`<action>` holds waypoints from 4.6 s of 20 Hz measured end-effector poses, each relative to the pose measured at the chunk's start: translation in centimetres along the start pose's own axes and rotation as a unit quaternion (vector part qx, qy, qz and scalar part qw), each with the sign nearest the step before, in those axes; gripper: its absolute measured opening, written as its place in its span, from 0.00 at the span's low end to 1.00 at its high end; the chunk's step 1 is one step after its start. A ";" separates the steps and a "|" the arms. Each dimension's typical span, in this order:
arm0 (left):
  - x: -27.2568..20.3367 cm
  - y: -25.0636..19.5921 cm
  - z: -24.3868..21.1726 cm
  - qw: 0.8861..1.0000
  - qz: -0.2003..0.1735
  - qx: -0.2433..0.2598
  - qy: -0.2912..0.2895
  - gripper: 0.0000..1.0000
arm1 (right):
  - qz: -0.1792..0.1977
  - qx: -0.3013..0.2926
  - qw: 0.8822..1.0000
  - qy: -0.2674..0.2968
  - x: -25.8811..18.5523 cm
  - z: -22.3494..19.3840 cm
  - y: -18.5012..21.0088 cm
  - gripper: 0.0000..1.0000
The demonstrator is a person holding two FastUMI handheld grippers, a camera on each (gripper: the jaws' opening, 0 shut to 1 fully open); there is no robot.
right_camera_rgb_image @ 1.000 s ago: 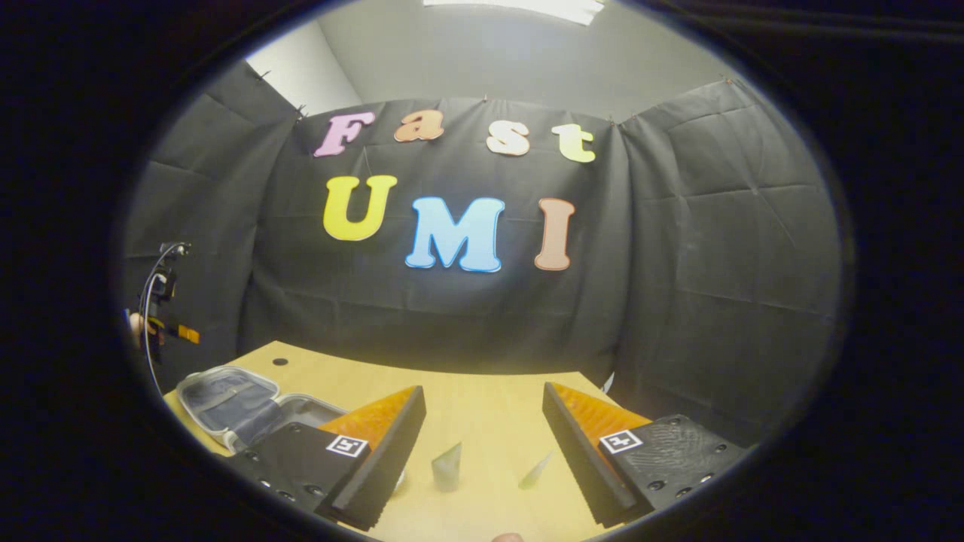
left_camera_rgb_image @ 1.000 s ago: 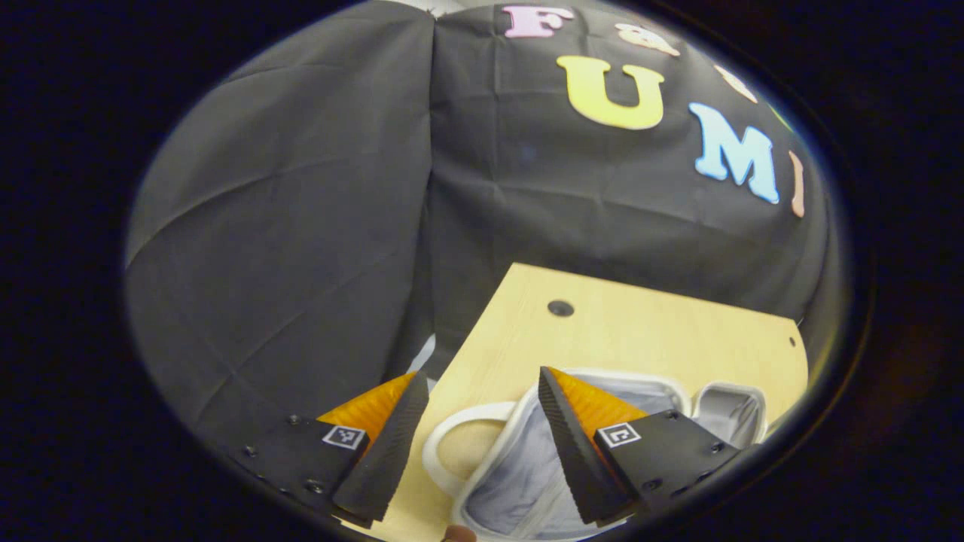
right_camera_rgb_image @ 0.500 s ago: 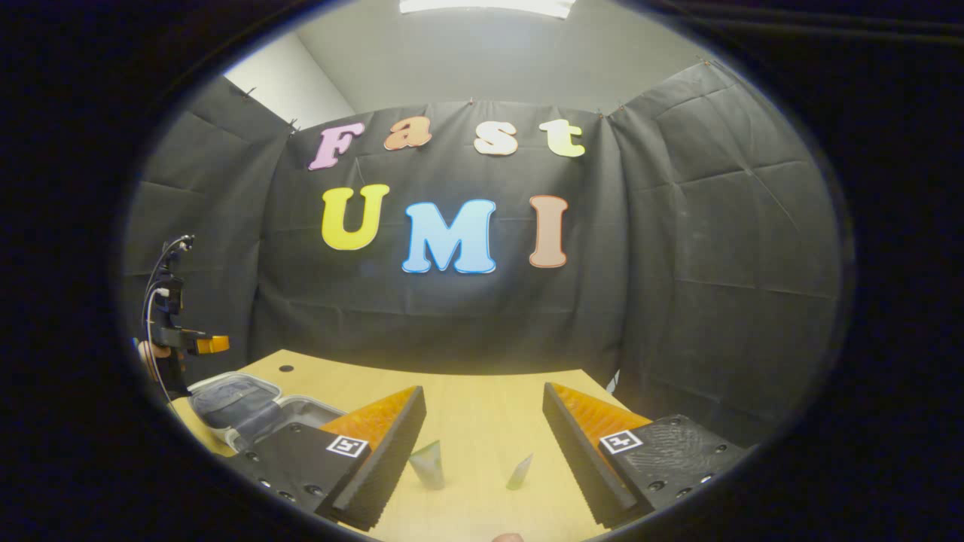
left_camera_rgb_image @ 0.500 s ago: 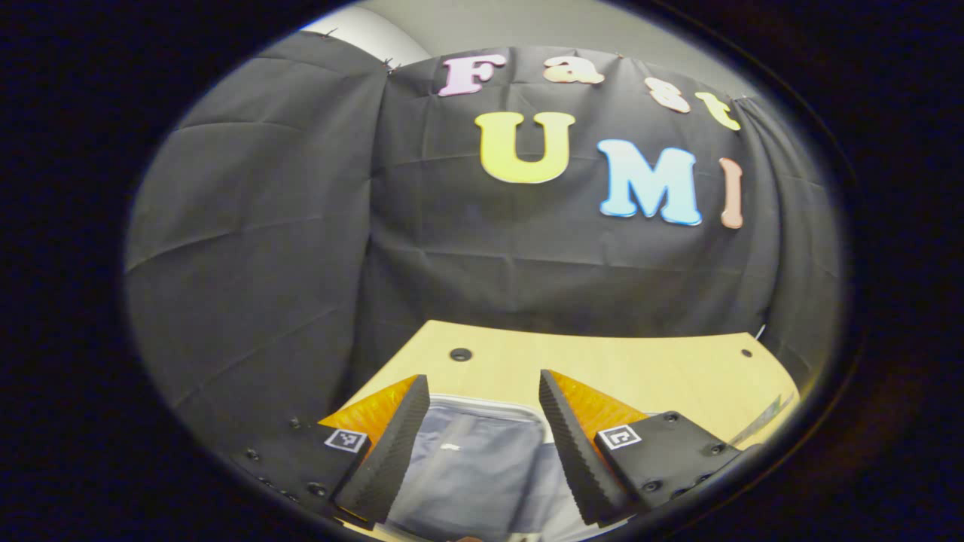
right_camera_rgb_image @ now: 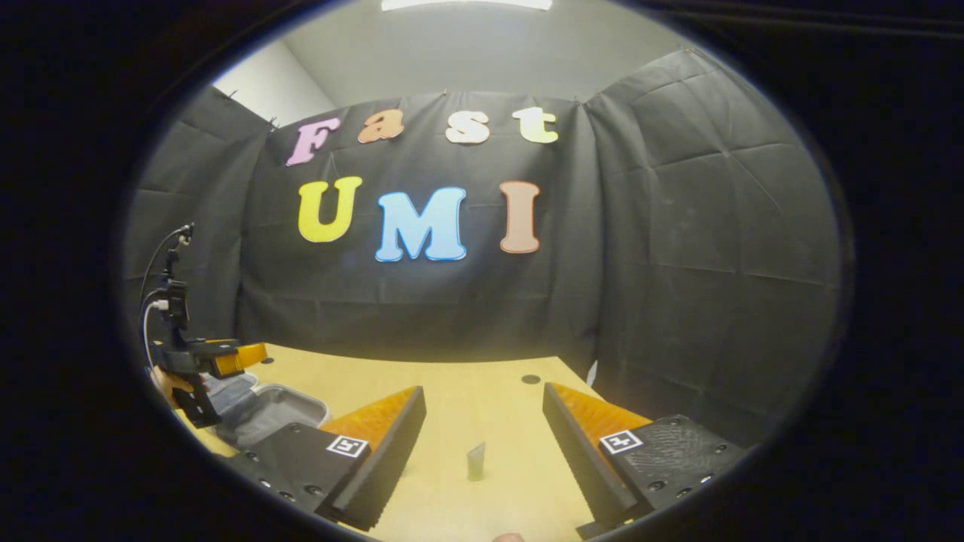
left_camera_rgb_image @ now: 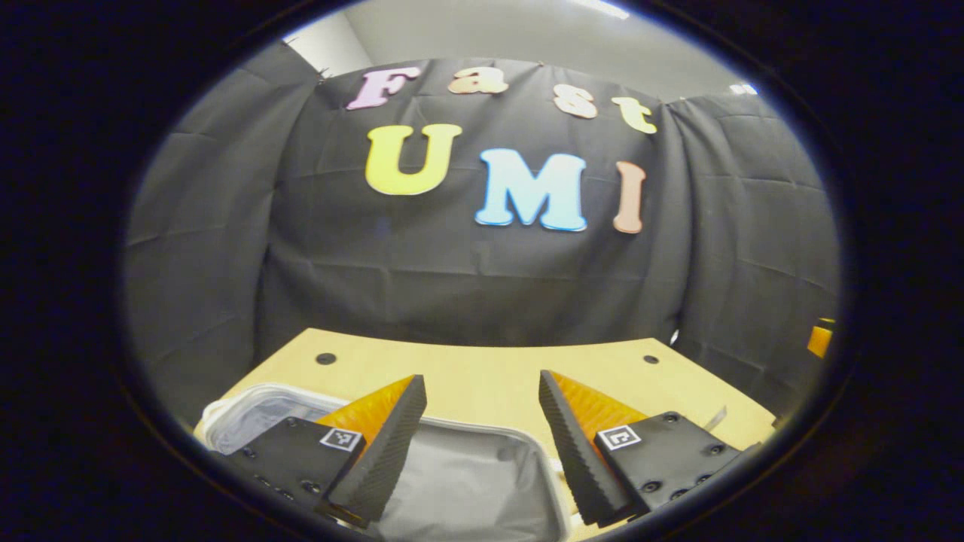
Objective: First open the suitcase, pack the skin care products into it, and then close the suitcase.
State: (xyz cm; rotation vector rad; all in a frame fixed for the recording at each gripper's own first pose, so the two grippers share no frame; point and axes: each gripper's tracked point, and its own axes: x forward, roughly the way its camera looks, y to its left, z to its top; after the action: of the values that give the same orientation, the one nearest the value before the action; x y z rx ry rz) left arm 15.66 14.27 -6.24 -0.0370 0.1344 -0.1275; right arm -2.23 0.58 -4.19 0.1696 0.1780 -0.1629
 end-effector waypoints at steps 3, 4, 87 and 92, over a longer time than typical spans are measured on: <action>0.9 -6.1 0.0 0.999 -0.035 0.007 -0.007 0.97 | 0.002 -0.003 1.000 0.004 0.7 -0.4 -1.2 0.95; 1.1 -7.9 -0.4 0.999 -0.044 0.002 -0.007 0.98 | 0.005 -0.006 1.000 0.006 1.0 -0.6 -1.4 0.95; -18.1 38.2 -6.2 0.957 0.219 -0.099 0.161 0.94 | 0.228 0.016 0.953 0.197 1.9 -9.4 32.6 0.95; -16.5 44.8 -6.8 0.951 0.222 -0.145 0.160 0.92 | 0.181 0.011 0.968 0.175 1.4 -7.6 29.3 0.95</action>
State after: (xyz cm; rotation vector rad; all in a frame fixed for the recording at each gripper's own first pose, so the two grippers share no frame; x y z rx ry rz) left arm 4.05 60.67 -12.84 -0.2786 0.4815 0.3406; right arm 3.02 30.28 -7.38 0.2499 0.4928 0.2326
